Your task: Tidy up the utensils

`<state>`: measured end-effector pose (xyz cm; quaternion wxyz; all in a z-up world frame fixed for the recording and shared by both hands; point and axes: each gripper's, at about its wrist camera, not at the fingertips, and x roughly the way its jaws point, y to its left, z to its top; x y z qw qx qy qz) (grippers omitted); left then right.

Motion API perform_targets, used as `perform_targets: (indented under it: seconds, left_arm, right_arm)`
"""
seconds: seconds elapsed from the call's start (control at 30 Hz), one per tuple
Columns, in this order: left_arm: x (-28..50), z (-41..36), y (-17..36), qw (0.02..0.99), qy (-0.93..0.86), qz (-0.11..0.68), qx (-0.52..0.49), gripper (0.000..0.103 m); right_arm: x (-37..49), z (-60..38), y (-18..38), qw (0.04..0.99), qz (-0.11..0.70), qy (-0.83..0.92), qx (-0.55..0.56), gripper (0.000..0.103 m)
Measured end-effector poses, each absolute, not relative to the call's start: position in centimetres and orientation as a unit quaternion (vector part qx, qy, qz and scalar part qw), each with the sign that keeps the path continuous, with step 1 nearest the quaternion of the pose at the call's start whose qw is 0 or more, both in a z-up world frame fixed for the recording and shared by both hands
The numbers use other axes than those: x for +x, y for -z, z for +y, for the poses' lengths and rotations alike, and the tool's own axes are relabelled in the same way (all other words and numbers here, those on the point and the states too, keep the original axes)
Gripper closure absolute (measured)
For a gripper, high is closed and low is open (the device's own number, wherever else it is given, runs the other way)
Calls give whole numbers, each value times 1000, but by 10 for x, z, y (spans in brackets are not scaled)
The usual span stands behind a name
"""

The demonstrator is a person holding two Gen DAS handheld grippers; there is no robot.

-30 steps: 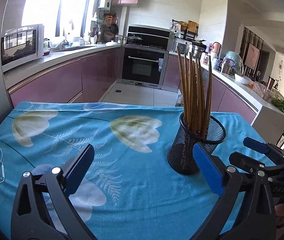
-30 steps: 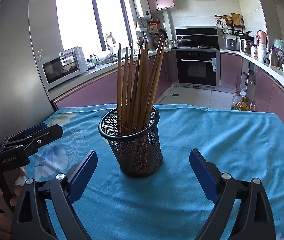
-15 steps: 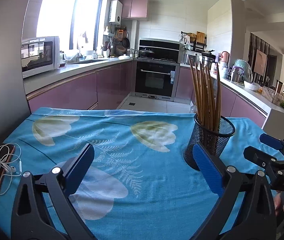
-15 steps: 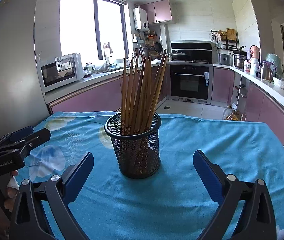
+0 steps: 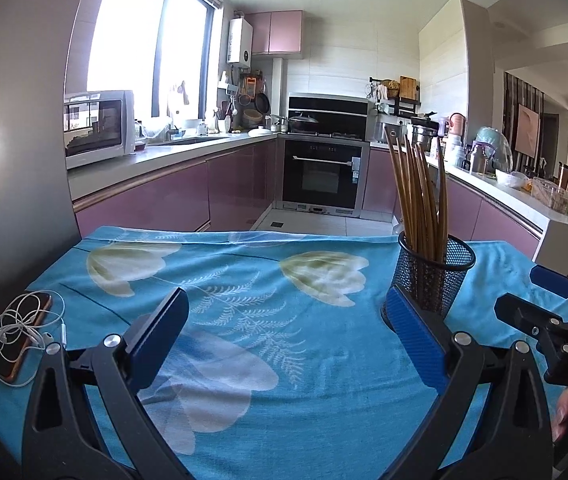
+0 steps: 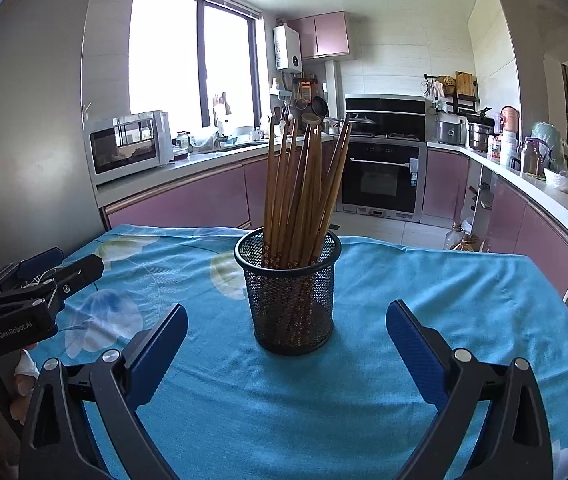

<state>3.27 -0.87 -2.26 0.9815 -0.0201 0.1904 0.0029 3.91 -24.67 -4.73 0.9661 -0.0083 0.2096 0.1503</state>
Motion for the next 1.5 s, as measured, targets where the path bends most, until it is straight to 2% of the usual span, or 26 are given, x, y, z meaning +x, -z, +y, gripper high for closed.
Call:
perform_targets:
  seconds: [1.5]
  left_arm:
    - [16, -7, 12, 986, -24, 165, -24, 6]
  right_arm:
    - [31, -246, 47, 971, 192, -140, -11, 7]
